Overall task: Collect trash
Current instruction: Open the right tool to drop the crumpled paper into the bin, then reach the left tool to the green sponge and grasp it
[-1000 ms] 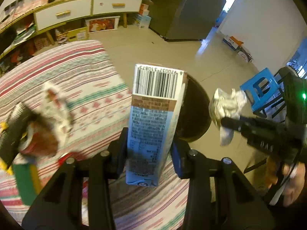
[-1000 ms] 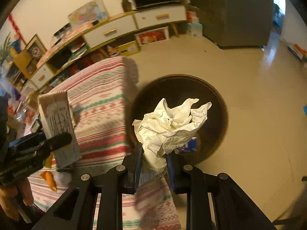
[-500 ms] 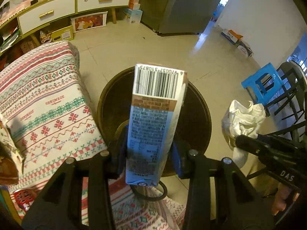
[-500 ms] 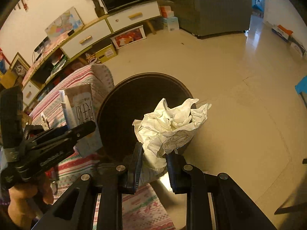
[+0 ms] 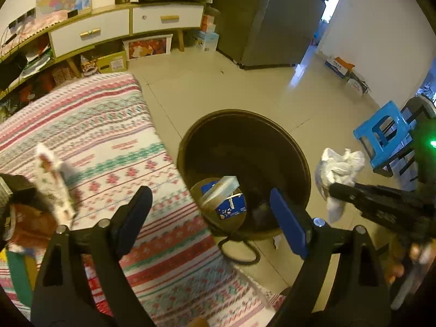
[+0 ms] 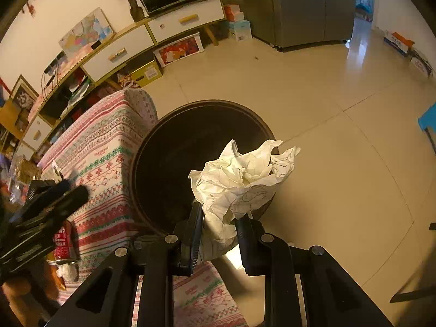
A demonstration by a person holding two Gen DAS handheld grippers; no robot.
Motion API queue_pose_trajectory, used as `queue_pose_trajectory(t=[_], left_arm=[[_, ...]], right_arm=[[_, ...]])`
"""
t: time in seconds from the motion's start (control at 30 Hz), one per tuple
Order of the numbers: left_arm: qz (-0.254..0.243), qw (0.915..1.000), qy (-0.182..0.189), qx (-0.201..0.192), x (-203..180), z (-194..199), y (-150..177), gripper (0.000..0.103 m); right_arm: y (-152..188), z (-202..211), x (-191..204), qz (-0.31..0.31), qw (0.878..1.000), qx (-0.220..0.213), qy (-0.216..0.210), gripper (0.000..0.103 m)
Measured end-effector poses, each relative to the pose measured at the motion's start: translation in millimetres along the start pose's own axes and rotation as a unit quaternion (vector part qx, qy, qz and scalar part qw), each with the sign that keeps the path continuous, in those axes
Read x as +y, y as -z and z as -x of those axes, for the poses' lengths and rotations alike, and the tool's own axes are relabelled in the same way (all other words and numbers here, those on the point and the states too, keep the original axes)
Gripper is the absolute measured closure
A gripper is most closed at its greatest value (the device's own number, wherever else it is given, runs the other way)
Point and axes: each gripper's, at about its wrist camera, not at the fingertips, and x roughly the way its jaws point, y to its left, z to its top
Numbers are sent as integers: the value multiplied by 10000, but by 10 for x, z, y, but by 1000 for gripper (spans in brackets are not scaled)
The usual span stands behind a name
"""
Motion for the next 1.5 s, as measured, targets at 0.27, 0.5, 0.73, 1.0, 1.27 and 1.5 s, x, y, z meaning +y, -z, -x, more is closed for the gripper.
queue_pose_trajectory(t=[0.27, 0.5, 0.73, 1.0, 1.27, 1.5], left_arm=[[91, 9999, -98, -51, 342, 361, 123, 15], [18, 9987, -490, -115, 639, 598, 314, 15], [21, 9975, -656, -259, 778, 744, 433, 14], [161, 9968, -721, -317, 980, 910, 541, 8], [262, 9961, -805, -254, 1166, 1013, 609, 8], [504, 9938, -982, -86, 1445, 1086, 678, 8]], right_arm=[[-38, -148, 101, 7, 9999, 97, 99, 77], [-59, -314, 200, -9, 9996, 153, 246, 77], [-83, -418, 363, 56, 9995, 113, 306, 71], [-89, -300, 628, 253, 9992, -45, 313, 24], [-28, -150, 885, 457, 9985, -160, 238, 24], [26, -29, 1164, 710, 9972, -207, 142, 23]])
